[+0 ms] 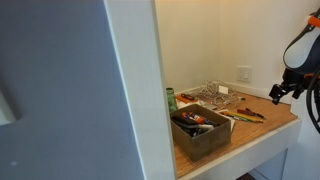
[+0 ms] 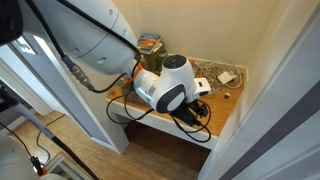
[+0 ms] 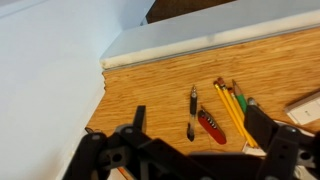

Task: Pick up the black retractable buttoned pen and press the pen button against the closet worktop edge before putting it in the cardboard box

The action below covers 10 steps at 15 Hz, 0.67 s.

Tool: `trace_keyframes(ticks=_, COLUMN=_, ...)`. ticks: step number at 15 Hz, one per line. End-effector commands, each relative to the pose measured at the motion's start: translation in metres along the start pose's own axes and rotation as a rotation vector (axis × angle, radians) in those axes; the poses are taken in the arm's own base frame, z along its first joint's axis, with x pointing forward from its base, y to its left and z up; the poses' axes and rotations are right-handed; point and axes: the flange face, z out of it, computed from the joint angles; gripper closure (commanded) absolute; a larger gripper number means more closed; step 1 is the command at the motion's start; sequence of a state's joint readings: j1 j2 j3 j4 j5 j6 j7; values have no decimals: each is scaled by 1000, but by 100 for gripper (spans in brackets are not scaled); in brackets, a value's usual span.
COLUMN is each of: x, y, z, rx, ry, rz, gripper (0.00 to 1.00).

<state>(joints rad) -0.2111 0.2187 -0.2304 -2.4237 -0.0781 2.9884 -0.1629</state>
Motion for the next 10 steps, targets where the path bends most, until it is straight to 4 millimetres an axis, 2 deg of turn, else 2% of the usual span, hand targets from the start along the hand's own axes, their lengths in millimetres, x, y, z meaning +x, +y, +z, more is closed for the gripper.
trace_keyframes(ticks=1, x=0, y=0, z=-1, rx=-1, ry=0, rz=1, gripper=0)
trace_keyframes(ticks=3, x=1, y=0, z=-1, rx=-1, ry=1, rz=1, gripper=0)
trace_keyframes(ticks=10, x=14, y=-4, z=47, rx=-11, ry=18, rz=7, gripper=0)
